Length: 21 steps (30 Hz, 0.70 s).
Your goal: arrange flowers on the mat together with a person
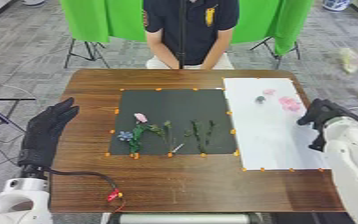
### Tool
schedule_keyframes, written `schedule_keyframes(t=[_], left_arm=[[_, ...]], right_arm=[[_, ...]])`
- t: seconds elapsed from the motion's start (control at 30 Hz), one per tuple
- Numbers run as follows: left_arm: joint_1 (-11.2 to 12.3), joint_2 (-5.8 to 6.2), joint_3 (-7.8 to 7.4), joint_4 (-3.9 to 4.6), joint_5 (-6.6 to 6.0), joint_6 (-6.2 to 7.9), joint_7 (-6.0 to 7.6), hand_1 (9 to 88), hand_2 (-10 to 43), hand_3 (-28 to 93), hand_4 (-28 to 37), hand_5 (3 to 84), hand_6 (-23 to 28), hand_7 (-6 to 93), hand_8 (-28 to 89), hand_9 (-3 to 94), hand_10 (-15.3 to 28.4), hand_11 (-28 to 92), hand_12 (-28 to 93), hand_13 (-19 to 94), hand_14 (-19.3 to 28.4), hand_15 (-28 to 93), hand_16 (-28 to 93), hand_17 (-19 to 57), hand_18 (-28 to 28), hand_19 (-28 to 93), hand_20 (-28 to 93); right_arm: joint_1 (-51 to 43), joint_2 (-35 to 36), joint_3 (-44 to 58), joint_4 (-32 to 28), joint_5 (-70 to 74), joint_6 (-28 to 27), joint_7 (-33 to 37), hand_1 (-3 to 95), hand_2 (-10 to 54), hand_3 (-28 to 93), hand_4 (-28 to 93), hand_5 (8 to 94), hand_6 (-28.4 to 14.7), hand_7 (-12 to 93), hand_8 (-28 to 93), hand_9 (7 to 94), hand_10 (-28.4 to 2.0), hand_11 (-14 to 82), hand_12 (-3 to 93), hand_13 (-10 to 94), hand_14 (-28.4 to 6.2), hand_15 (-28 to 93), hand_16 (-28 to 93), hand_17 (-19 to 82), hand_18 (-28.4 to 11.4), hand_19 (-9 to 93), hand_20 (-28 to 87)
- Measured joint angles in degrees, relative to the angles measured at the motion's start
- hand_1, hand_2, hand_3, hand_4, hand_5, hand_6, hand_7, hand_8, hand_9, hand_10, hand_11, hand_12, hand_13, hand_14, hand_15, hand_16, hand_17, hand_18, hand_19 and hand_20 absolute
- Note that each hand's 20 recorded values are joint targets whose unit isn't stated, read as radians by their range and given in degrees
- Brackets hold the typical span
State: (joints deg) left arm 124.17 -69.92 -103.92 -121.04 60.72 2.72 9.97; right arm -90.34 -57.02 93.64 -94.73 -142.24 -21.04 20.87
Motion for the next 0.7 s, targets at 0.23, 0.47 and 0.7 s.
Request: schedule_keyframes(t=[0.23,0.47,0.7], left_arm=[[0.0,-0.04,-0.23,0.00,-0.02,-0.02,-0.13,23.3,9.1,63,-27.2,47.1,7.3,6.0,-5,44.0,15.2,13,12,30,15.5,8,2,3.9,10.1,5,13],[0.2,-0.15,-0.63,-0.02,-0.02,-0.01,-0.09,23.5,9.2,63,-26.9,47.1,7.3,5.9,-5,44.1,15.2,13,12,30,15.4,8,2,4.0,10.1,5,13],[0.4,-0.35,-0.81,-0.23,-0.02,0.05,-0.04,23.5,9.1,63,-26.6,47.0,7.2,6.0,-5,44.0,15.2,13,12,30,15.4,8,2,4.0,10.1,5,13]], right_arm=[[-1.7,-1.3,-1.0,1.8,-1.3,9.2,-0.9,90.0,-9.5,-24,28,77.5,-0.1,16,2,93.7,-9.3,17.7,28.7,94,-0.6,66,17,77,-7.7,93,40],[-1.5,-1.6,-1.7,2.3,-0.8,11.7,-1.6,94.6,-9.5,-28,39,85.4,-1.4,16,7,93.7,-9.9,28.9,25.3,94,0.2,70,16,79,-8.4,93,46],[-1.3,-0.3,-2.9,1.4,4.8,12.9,-0.6,94.6,-9.5,-27,40,86.0,-1.6,16,7,93.7,-10.0,29.5,24.7,94,0.3,70,16,79,-8.3,93,47]])
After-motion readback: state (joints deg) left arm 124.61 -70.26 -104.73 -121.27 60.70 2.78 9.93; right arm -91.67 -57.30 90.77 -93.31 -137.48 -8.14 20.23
